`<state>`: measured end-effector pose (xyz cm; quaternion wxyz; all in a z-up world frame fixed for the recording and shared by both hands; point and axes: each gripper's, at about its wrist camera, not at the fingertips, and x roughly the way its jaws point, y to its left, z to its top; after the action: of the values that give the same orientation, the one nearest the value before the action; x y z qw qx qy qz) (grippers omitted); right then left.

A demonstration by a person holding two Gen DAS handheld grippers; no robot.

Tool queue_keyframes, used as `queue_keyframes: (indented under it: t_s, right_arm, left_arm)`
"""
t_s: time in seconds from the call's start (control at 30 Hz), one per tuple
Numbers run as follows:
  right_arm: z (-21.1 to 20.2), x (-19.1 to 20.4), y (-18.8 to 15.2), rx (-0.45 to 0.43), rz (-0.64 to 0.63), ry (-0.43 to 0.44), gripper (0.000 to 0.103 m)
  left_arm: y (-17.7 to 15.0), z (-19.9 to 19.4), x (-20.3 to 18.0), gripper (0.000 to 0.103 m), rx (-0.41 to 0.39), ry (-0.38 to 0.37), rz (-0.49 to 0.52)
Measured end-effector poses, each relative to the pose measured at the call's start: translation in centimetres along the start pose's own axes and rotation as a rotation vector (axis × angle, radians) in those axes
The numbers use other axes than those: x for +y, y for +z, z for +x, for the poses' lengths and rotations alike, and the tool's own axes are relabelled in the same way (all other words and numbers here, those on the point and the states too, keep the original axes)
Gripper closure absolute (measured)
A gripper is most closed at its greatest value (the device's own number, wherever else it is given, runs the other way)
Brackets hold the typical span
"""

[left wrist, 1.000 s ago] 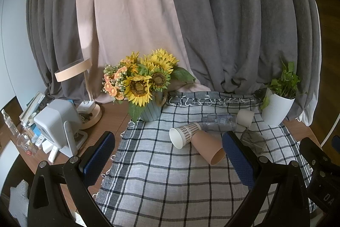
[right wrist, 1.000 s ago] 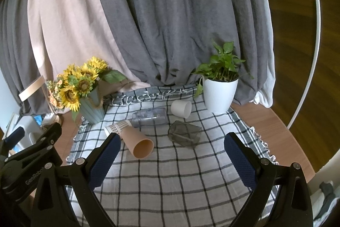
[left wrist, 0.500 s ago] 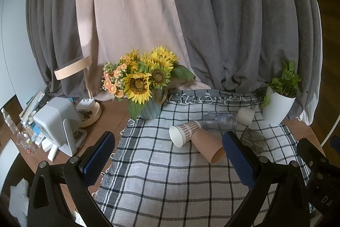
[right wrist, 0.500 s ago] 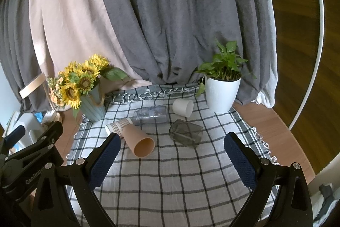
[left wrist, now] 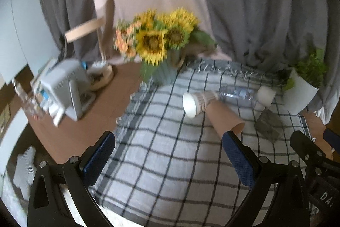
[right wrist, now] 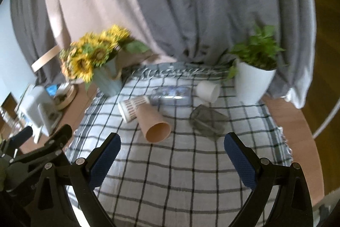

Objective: Flip cup upside down
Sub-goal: 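Reach the right gripper to the pink cup and close around it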

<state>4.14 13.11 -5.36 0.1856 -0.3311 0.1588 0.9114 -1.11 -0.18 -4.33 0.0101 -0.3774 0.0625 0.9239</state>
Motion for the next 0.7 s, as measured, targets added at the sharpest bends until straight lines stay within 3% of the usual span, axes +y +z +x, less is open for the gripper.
queue_keyframes:
  t_s: [0.13,0.3,0.5,0.57,0.7]
  right_arm:
    - [2.4,-0.1,1.0,0.054,-0.051,0.073,0.004]
    - [7.1,0.8,3.5,0.13,-0.097,0.104,0.004]
    - [14.1,3.8,5.6,0.263,-0.187,0.113,0.005]
    - [16.7,4.6,5.6,0.325,-0.208,0.103,0.012]
    - [20.5,5.6,5.5,0.396,-0.24,0.091,0.012]
  left_arm:
    - [-0.4,2.8,0.0,0.0,0.067,0.037,-0.037]
    - [0.4,6.8,1.2,0.0,0.126,0.064,-0.068]
    - [2.0,12.3,1.8,0.0,0.194,0.073,-0.074]
    - [2.3,14.0,2.0,0.0,0.217,0.073,-0.077]
    - [2.6,17.1,2.0,0.0,0.275,0.085,-0.065]
